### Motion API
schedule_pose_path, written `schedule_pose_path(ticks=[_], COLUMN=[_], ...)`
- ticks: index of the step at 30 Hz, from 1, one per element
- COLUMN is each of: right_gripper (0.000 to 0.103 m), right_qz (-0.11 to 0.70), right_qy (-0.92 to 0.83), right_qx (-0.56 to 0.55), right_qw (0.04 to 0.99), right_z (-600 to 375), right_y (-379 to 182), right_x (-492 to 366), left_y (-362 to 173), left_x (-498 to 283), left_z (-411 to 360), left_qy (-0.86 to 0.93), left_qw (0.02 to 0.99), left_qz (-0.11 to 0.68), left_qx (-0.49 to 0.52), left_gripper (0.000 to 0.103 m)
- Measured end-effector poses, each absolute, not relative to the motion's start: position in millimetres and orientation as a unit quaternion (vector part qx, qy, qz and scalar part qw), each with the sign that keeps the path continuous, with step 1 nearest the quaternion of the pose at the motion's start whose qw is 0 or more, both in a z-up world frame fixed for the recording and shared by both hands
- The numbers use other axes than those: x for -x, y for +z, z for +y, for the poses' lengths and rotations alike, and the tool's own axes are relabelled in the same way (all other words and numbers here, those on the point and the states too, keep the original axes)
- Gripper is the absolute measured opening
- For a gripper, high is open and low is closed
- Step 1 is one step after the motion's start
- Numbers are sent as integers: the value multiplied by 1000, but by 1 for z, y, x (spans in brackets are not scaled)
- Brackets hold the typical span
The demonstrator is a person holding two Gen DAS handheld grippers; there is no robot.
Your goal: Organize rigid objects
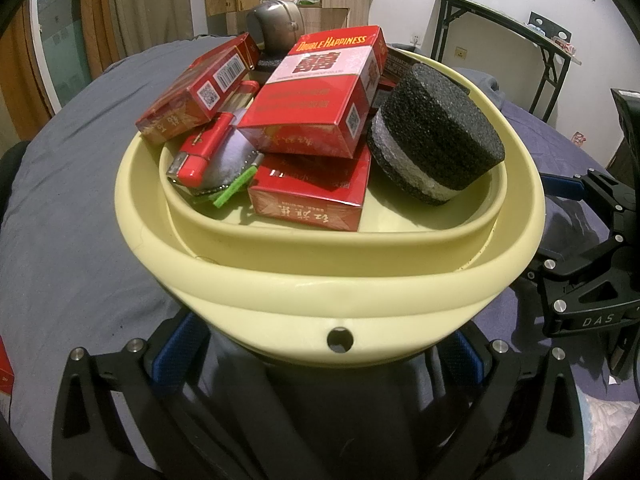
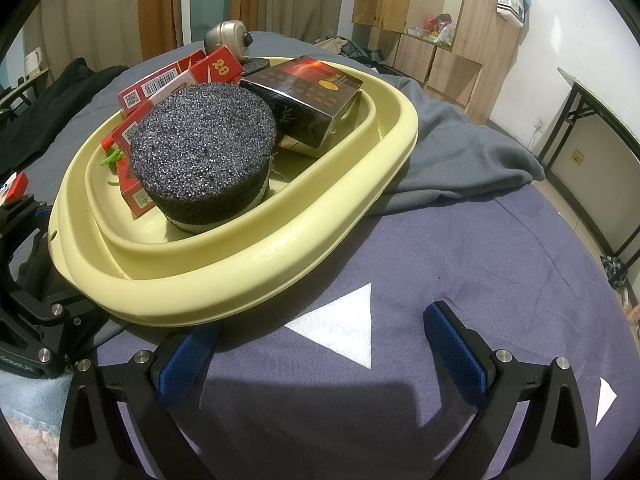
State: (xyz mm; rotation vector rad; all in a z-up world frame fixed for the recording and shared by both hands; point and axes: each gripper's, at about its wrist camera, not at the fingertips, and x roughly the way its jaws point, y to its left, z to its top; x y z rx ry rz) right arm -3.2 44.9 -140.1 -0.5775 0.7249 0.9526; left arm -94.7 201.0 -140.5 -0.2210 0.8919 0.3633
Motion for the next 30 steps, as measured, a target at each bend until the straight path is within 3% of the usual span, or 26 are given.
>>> schedule_pose_path(ticks=[30], right_gripper=[103], right_qz=[336], right_qy=[442], right_qx=[268], right_qw=[787], right_z=[45], right_y=[-140], right_x=[3], left_y=[-141], left_x=[101], left_z=[203], left_qy=[175], left_qw=[880], left_qz=[428], left_qx=[106], left_gripper=[103])
